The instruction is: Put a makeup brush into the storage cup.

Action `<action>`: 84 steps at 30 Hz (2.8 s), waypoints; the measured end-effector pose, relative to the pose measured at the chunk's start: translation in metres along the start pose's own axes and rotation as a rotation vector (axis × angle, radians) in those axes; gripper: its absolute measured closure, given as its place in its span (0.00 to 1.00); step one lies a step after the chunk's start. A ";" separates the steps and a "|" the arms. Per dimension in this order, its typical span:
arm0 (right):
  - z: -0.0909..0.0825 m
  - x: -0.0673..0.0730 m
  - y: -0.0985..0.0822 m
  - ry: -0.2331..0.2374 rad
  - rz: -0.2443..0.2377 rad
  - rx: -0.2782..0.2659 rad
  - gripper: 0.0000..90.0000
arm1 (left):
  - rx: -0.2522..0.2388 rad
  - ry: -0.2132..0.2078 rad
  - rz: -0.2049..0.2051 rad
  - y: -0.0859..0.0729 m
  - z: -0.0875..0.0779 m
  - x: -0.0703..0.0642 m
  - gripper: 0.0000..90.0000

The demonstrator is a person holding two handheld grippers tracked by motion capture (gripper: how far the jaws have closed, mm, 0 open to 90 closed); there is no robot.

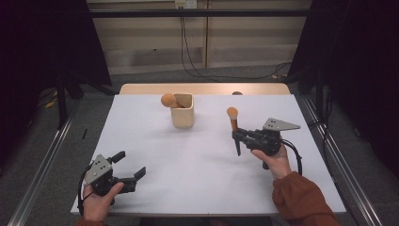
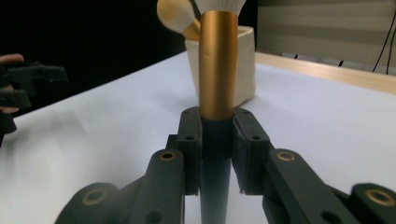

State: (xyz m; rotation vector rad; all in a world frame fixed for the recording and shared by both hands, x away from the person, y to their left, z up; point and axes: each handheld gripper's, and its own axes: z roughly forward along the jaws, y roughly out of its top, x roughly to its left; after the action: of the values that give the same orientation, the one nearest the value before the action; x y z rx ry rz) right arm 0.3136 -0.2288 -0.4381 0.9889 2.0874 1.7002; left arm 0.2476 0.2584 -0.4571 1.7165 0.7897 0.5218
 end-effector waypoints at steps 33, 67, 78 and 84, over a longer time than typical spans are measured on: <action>0.026 0.045 -0.005 0.148 -0.043 0.034 0.83 | -0.035 -0.048 -0.015 0.016 0.008 -0.017 0.04; 0.043 0.066 -0.002 0.211 -0.053 0.032 0.84 | -0.062 -0.157 0.011 0.057 0.066 -0.050 0.03; 0.047 0.068 -0.004 0.219 -0.052 0.036 0.84 | -0.061 -0.188 0.015 0.065 0.086 -0.056 0.03; 0.047 0.069 -0.004 0.222 -0.053 0.034 0.84 | -0.060 -0.223 0.015 0.075 0.098 -0.064 0.04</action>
State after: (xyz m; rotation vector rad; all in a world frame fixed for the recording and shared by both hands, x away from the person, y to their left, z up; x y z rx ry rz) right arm 0.2900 -0.1483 -0.4402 0.7768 2.2643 1.8270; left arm 0.2901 0.1348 -0.4095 1.6917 0.5964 0.3525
